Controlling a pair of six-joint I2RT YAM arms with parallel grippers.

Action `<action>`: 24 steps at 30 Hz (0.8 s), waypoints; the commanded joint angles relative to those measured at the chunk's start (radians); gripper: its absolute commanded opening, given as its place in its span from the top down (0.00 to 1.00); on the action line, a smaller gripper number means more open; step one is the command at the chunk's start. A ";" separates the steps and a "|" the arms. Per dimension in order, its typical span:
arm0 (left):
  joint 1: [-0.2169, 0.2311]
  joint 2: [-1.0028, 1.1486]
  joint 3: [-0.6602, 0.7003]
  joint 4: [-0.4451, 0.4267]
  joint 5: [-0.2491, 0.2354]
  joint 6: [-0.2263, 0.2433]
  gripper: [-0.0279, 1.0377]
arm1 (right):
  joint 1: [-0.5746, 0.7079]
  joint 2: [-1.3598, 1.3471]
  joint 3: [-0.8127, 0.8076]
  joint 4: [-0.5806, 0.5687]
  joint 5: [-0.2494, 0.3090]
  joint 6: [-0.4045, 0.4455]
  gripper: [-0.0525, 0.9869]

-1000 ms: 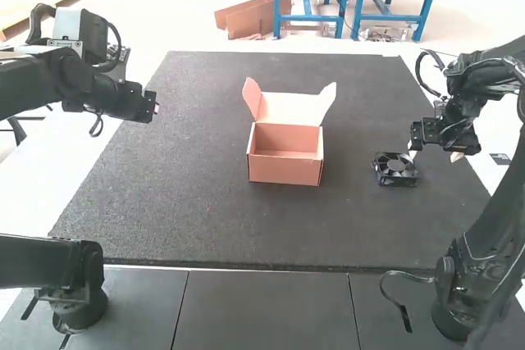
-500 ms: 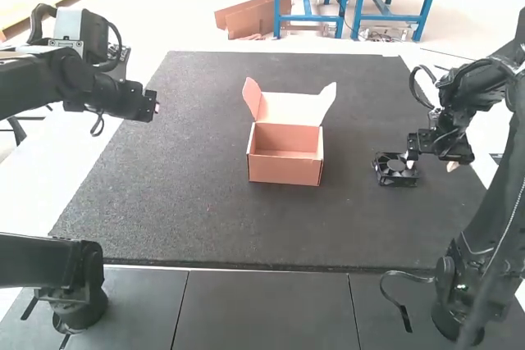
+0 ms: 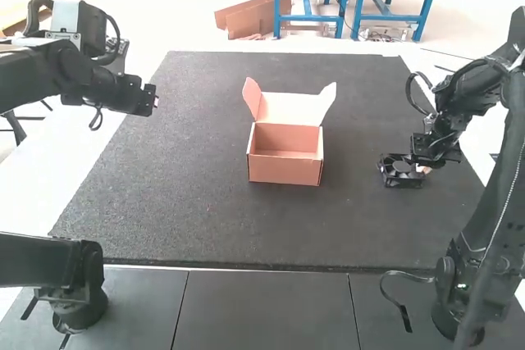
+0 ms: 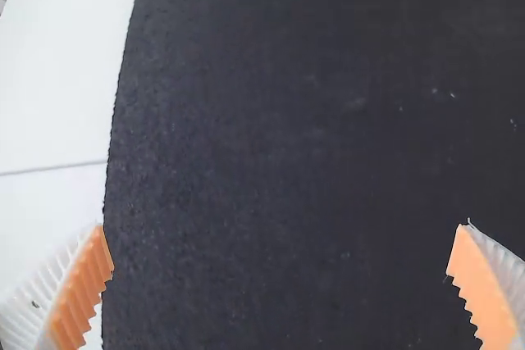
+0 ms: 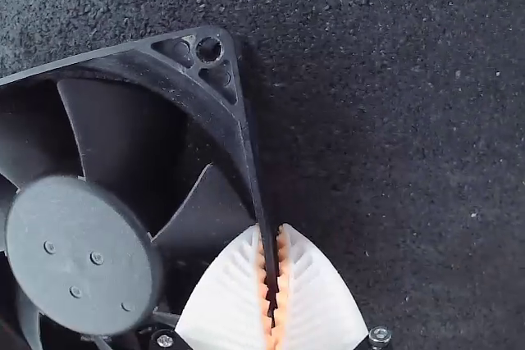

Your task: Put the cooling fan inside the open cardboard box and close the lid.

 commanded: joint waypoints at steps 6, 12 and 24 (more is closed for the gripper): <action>0.004 -0.007 0.031 -0.008 0.011 -0.010 0.06 | -0.004 -0.053 0.057 -0.095 -0.064 0.027 0.96; 0.000 -0.007 0.006 -0.008 0.011 -0.008 0.06 | 0.002 -0.294 0.056 -0.106 -0.093 0.110 0.96; -0.001 -0.012 -0.022 -0.013 0.010 0.004 0.06 | 0.300 -0.548 0.126 -0.196 -0.211 0.529 0.96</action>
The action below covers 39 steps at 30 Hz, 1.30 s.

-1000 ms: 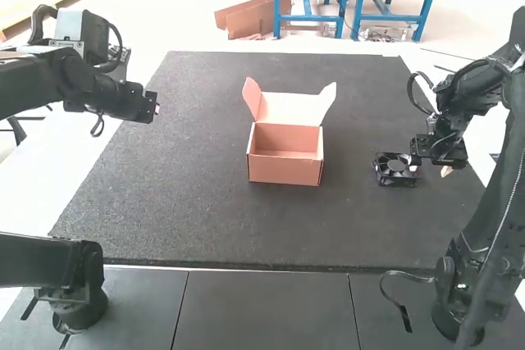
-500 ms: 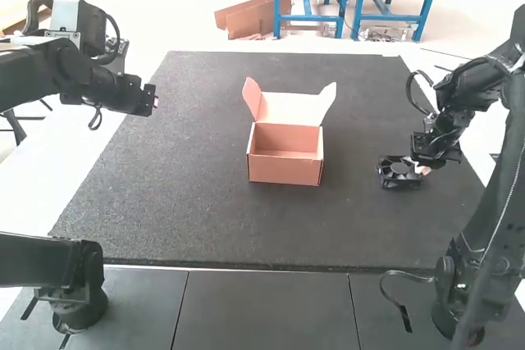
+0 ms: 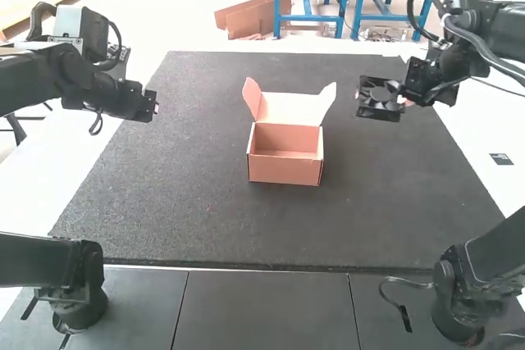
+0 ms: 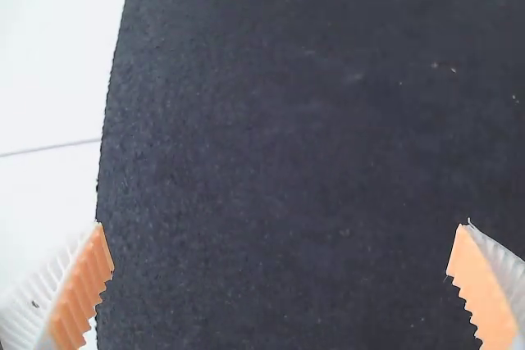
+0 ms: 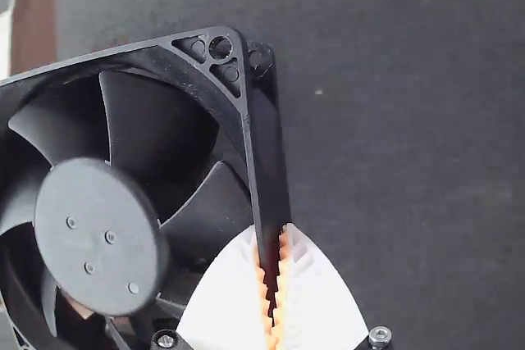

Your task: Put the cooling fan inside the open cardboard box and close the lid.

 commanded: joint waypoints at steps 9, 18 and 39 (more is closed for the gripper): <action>-0.003 -0.011 -0.006 0.026 0.011 0.003 0.06 | 0.280 0.023 0.085 -0.018 -0.072 0.324 0.96; -0.001 -0.011 -0.002 0.035 0.013 0.001 0.06 | 0.426 0.173 0.126 0.026 0.000 0.320 0.96; -0.003 -0.013 0.023 0.035 0.013 -0.057 0.06 | 0.492 0.439 0.072 0.229 0.163 0.243 0.96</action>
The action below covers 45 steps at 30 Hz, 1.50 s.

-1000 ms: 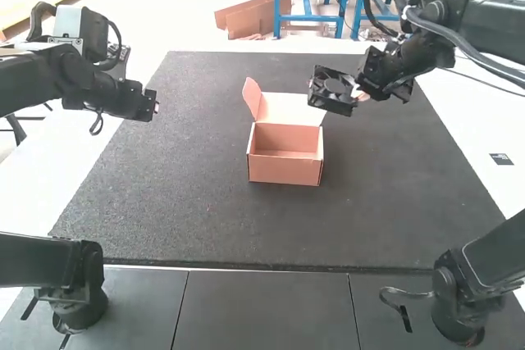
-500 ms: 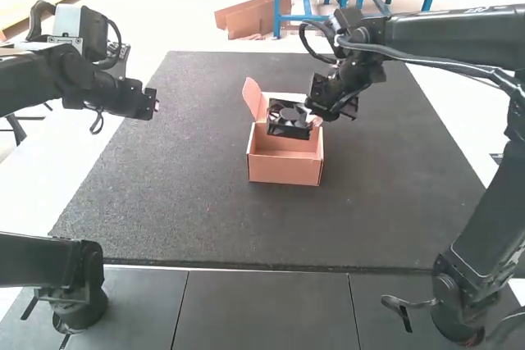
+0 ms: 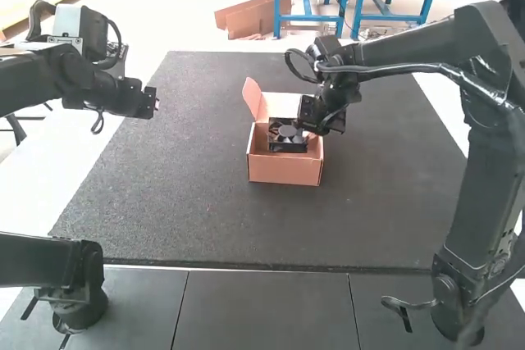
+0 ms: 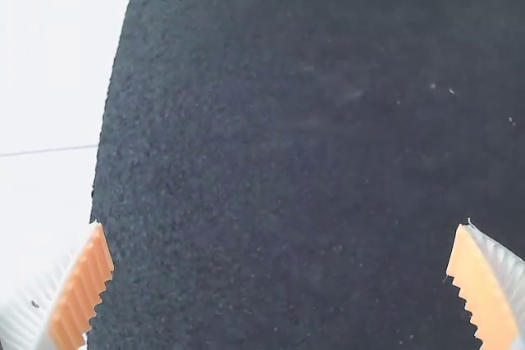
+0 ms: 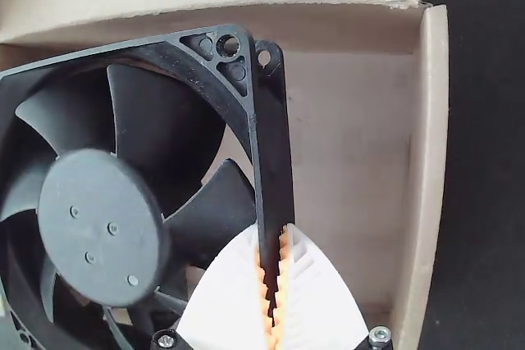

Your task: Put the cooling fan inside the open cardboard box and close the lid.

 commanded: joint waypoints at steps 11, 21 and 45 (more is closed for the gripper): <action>-0.026 0.007 0.033 0.054 0.011 -0.020 0.06 | 0.002 -0.039 0.075 -0.007 -0.119 -0.028 0.07; -0.161 0.142 0.052 0.135 0.007 -0.077 0.06 | -0.104 -0.259 0.024 0.080 -0.049 -0.248 0.07; -0.213 0.657 0.401 0.280 -0.007 -0.169 0.06 | -0.249 -0.095 0.038 0.379 -0.058 -0.363 0.07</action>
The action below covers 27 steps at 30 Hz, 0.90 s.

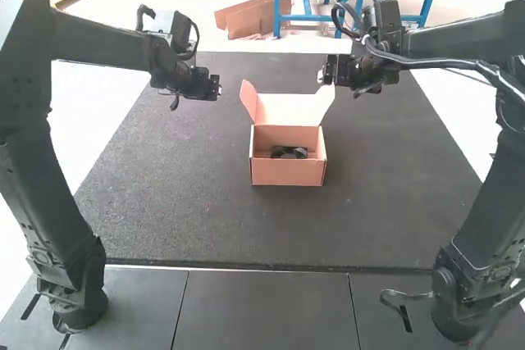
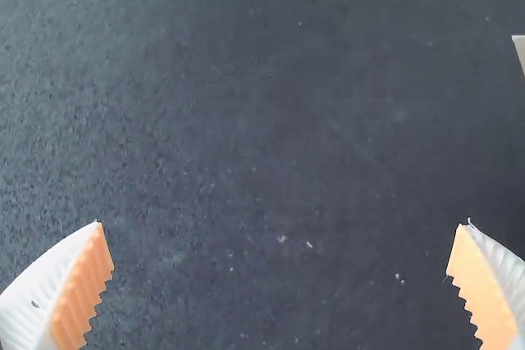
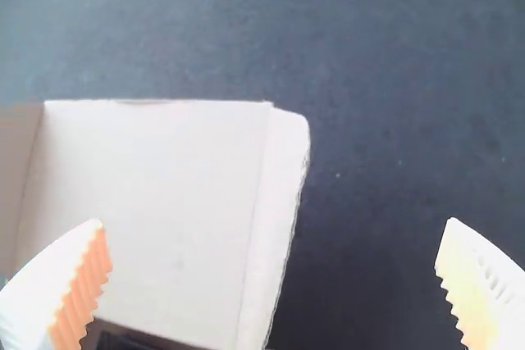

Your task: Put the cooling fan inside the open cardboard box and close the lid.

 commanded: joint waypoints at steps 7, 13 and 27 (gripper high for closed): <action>-0.021 0.135 0.169 0.007 -0.002 -0.039 0.06 | -0.042 0.110 0.202 -0.053 -0.094 -0.007 0.07; -0.050 0.185 0.232 0.008 0.069 -0.065 0.06 | -0.045 0.165 0.279 -0.142 -0.157 -0.001 0.07; -0.103 0.198 0.257 0.016 0.162 -0.085 0.06 | -0.072 0.262 0.389 -0.216 -0.161 0.008 0.27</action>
